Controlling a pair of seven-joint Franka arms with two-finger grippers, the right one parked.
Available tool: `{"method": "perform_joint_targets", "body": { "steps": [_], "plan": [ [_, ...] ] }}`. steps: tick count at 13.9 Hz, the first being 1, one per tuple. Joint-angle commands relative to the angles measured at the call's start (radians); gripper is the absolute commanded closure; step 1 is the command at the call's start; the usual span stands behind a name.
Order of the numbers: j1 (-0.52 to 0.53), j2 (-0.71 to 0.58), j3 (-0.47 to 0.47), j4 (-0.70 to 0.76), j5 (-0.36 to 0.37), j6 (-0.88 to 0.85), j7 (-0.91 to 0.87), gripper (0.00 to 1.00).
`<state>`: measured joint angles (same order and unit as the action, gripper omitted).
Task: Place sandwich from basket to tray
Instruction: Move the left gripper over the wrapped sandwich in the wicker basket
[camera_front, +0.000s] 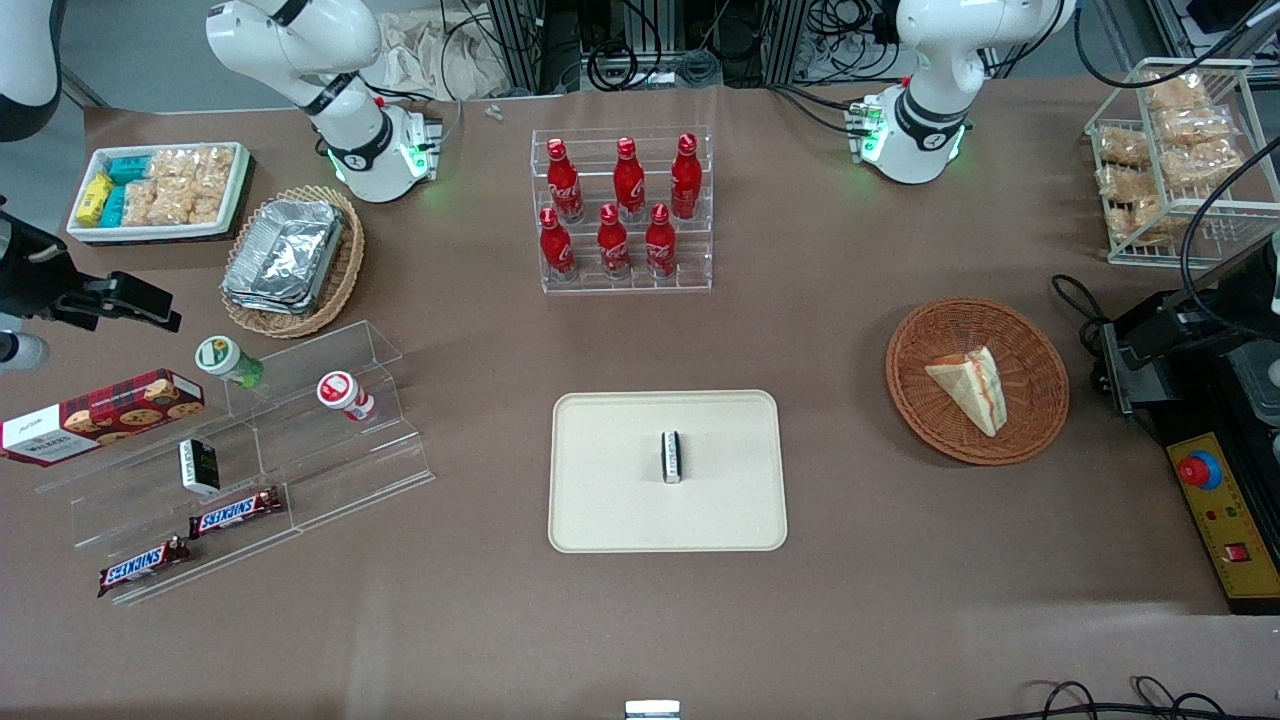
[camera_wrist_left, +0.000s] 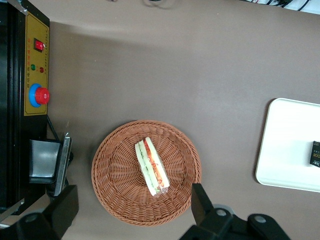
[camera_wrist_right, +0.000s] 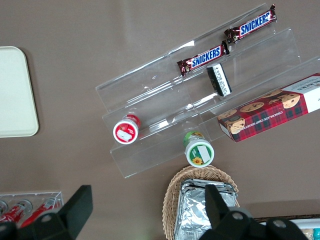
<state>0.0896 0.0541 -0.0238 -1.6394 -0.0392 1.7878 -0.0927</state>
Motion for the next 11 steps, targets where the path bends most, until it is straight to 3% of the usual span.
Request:
{"method": "perform_joint_targets", "body": {
  "steps": [1, 5, 8, 11],
  "plan": [
    [-0.004, 0.015, -0.005, 0.035, 0.018, -0.027, -0.022, 0.00],
    [-0.008, 0.038, -0.005, 0.029, 0.012, -0.030, -0.073, 0.00],
    [-0.017, 0.046, -0.007, 0.013, 0.016, -0.070, -0.273, 0.00],
    [-0.043, 0.029, -0.008, -0.069, 0.018, -0.006, -0.467, 0.00]
  ]
}}
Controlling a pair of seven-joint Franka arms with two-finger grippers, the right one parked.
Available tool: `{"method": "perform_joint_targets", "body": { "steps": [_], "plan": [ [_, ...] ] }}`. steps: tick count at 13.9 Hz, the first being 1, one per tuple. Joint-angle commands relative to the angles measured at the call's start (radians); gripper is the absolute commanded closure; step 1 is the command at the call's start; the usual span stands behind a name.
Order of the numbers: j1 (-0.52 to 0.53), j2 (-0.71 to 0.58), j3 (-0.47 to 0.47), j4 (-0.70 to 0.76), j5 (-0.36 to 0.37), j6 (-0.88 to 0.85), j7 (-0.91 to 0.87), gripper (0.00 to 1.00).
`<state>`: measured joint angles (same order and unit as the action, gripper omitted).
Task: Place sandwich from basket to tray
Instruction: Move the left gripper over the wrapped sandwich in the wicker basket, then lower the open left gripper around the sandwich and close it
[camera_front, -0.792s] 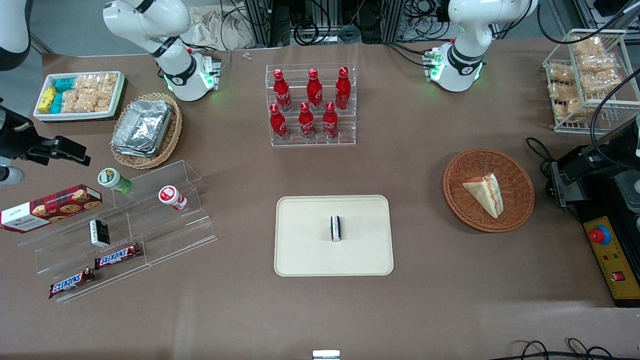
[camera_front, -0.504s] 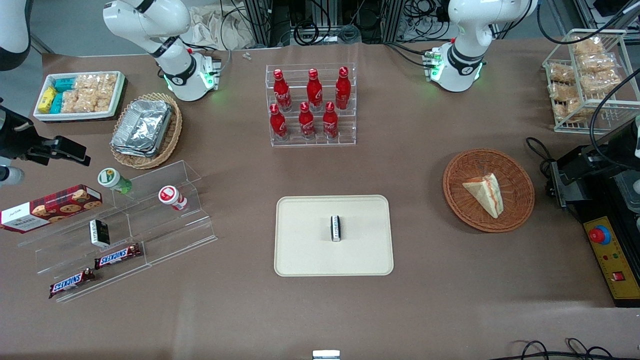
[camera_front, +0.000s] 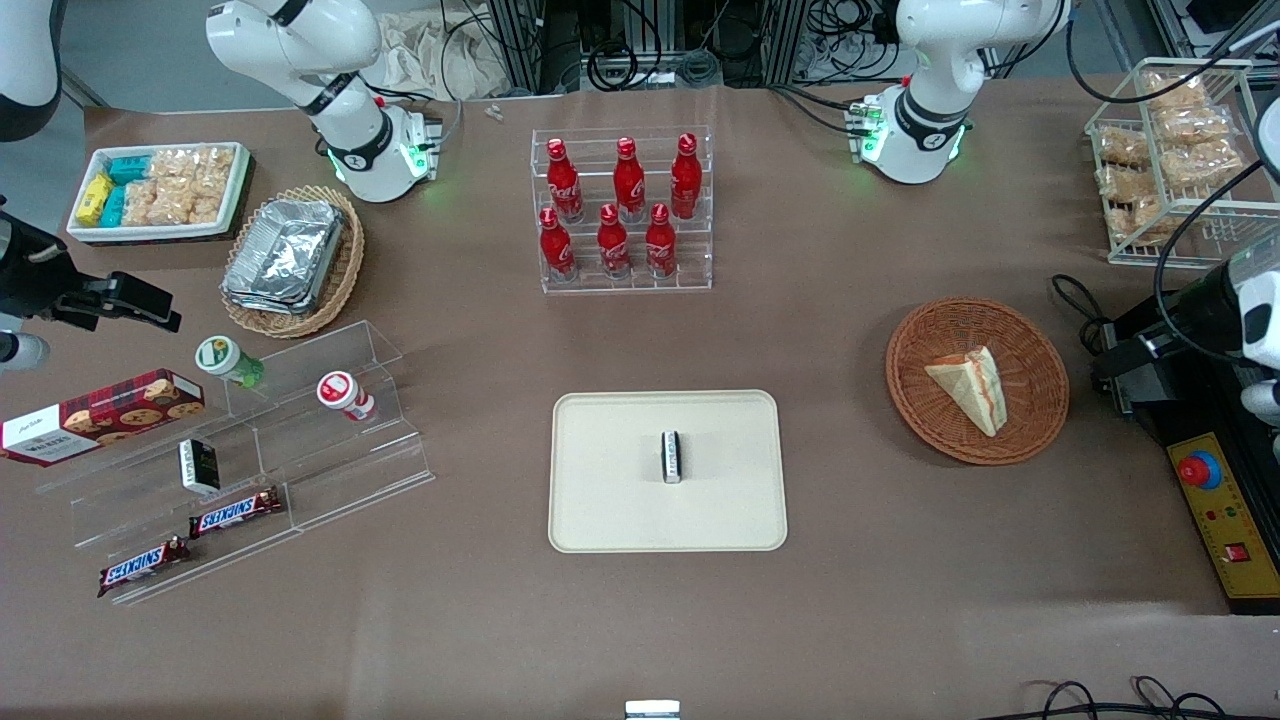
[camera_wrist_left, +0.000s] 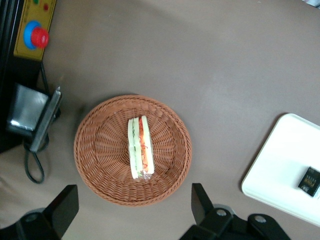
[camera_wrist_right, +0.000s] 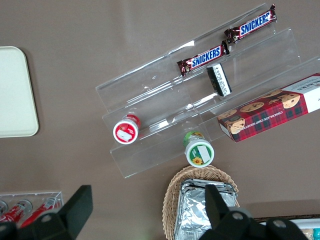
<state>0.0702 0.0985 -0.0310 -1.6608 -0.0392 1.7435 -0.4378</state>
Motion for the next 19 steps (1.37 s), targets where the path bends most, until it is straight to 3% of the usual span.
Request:
{"method": "perform_joint_targets", "body": {
  "steps": [1, 3, 10, 19],
  "plan": [
    [-0.027, -0.037, -0.001, -0.104, 0.018, 0.088, -0.163, 0.00],
    [-0.030, -0.086, -0.001, -0.250, 0.019, 0.227, -0.250, 0.00],
    [-0.033, -0.080, -0.020, -0.516, 0.022, 0.468, -0.394, 0.00],
    [-0.040, -0.056, -0.029, -0.649, 0.064, 0.608, -0.412, 0.00]
  ]
}}
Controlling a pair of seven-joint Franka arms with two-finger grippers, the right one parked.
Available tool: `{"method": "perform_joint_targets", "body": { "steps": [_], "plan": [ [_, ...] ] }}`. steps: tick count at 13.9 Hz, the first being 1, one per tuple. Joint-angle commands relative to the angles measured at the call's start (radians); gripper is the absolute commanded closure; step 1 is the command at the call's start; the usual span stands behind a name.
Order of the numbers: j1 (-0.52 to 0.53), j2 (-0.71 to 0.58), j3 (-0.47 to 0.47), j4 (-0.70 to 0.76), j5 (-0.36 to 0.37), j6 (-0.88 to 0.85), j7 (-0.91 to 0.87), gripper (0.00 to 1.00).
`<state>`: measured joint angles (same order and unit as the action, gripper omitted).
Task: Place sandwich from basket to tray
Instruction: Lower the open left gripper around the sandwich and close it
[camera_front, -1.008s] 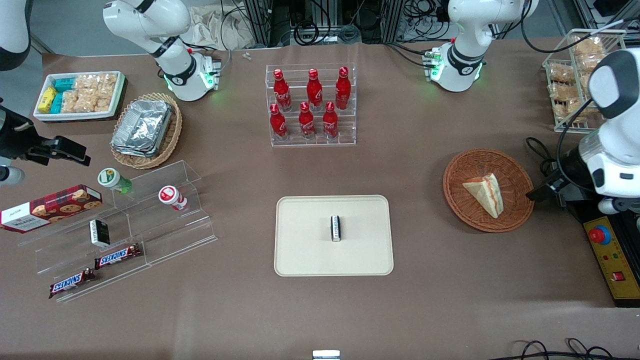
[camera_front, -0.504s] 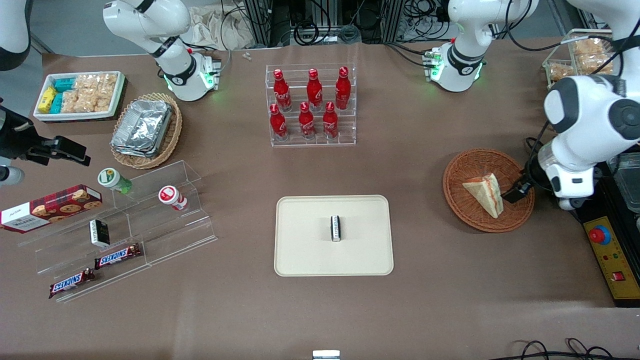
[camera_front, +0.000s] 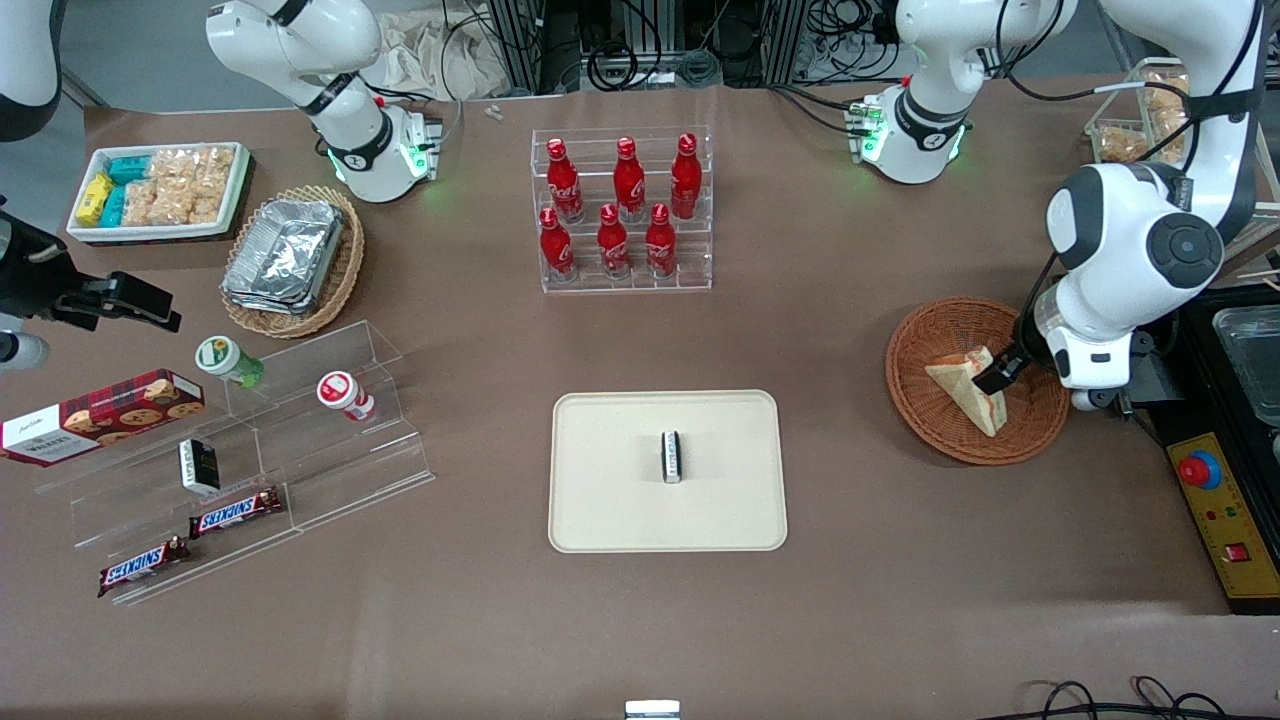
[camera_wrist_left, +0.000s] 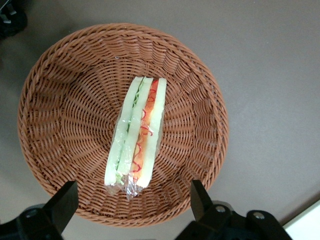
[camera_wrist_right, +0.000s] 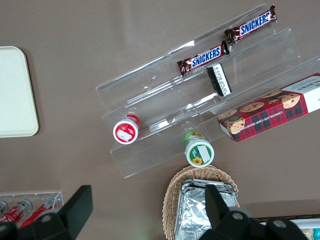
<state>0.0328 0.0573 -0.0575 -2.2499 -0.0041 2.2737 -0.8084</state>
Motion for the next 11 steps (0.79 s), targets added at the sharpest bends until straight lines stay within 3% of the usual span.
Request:
{"method": "perform_joint_targets", "body": {
  "steps": [1, 11],
  "plan": [
    [-0.002, -0.007, -0.002, -0.072, 0.029, 0.101, -0.041, 0.00],
    [-0.002, 0.070, -0.002, -0.119, 0.029, 0.214, -0.040, 0.00]
  ]
}}
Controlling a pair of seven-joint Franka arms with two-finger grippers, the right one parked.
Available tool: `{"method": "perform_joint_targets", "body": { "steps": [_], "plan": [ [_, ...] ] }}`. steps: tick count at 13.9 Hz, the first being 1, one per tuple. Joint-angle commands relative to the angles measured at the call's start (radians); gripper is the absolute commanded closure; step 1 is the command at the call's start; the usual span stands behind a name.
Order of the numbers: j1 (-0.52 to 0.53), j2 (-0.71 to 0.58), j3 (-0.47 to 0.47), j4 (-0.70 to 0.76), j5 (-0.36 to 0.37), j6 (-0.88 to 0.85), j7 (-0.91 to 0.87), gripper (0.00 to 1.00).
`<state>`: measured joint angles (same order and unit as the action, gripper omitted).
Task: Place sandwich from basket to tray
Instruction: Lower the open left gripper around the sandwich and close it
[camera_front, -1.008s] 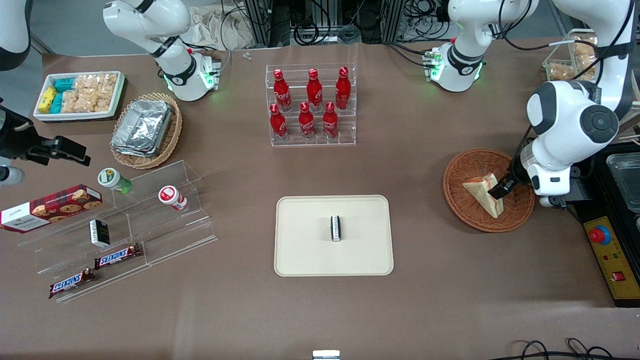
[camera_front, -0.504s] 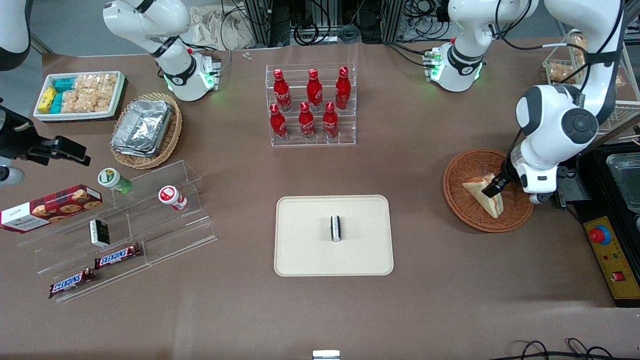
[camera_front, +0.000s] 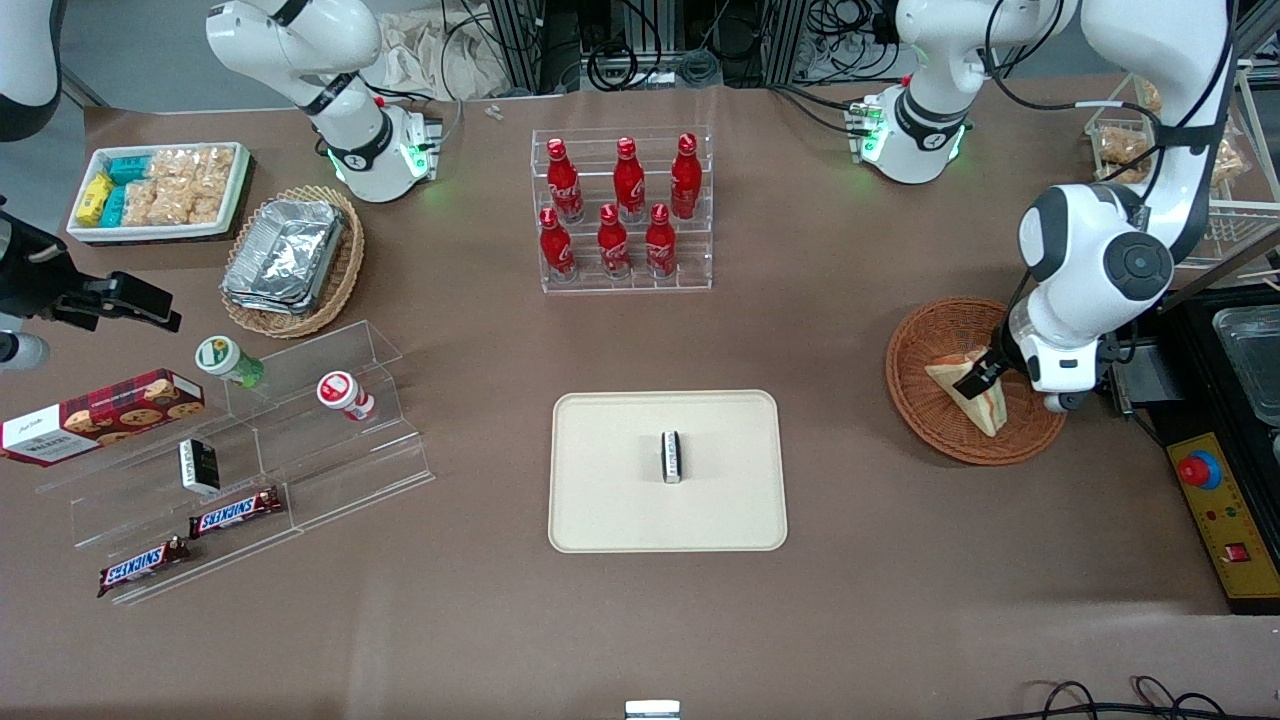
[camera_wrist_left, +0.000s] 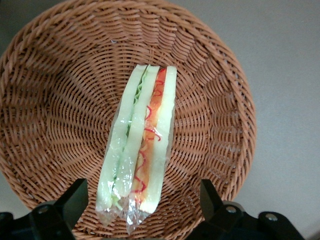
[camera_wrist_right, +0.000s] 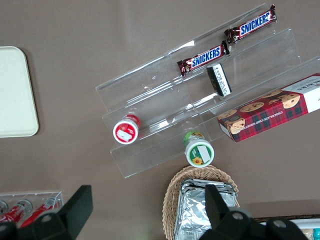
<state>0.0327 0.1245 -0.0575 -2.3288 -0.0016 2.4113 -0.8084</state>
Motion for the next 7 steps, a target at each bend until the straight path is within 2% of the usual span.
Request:
{"method": "perform_joint_targets", "body": {
  "steps": [1, 5, 6, 7],
  "plan": [
    [-0.002, 0.010, -0.002, -0.040, 0.026, 0.080, -0.040, 0.00],
    [-0.002, 0.047, -0.002, -0.050, 0.026, 0.118, -0.037, 0.01],
    [-0.002, 0.056, -0.001, -0.049, 0.029, 0.120, -0.035, 0.15],
    [-0.002, 0.061, -0.001, -0.047, 0.055, 0.120, -0.037, 0.45]
  ]
}}
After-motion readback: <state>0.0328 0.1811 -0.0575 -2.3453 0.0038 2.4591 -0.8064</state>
